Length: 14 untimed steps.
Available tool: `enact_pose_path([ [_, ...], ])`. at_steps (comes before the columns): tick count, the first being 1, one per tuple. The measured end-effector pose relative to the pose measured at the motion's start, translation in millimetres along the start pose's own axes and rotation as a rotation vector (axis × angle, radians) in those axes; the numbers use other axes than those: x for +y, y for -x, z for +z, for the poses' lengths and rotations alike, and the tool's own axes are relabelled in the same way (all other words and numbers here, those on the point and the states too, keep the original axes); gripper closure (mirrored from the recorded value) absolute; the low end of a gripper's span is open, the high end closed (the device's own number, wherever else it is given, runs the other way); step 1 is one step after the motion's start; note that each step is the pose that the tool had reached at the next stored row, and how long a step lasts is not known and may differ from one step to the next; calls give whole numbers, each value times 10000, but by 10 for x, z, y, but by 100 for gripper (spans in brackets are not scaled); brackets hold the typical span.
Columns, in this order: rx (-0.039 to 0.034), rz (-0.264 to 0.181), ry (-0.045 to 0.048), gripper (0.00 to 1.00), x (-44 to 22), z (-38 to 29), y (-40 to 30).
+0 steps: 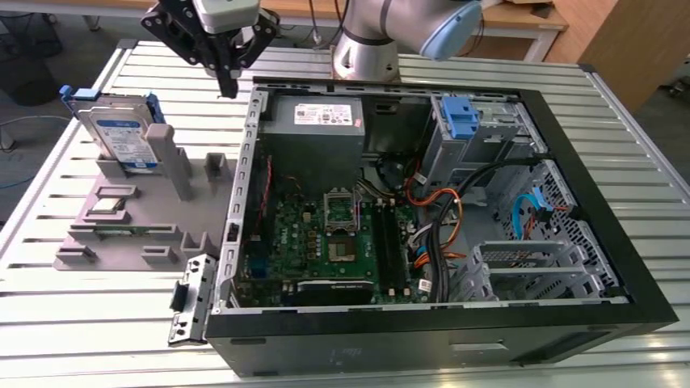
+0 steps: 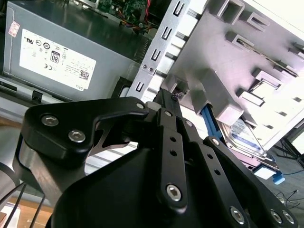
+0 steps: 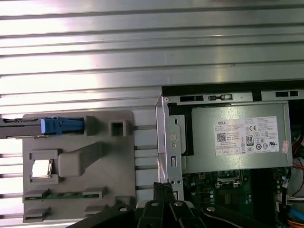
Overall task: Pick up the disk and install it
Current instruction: 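Reach for the disk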
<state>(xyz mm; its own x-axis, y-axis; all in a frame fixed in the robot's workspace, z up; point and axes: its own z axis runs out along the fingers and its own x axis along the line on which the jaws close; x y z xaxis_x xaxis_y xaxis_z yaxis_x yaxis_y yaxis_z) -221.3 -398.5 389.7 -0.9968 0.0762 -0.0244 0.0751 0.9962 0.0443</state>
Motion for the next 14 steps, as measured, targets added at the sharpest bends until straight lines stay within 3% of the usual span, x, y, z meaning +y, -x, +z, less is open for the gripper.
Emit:
enact_pose_path([
  [8,-1,0,1,90,-6,4,-85],
  [14,0,0,1,90,-7,4,-97],
])
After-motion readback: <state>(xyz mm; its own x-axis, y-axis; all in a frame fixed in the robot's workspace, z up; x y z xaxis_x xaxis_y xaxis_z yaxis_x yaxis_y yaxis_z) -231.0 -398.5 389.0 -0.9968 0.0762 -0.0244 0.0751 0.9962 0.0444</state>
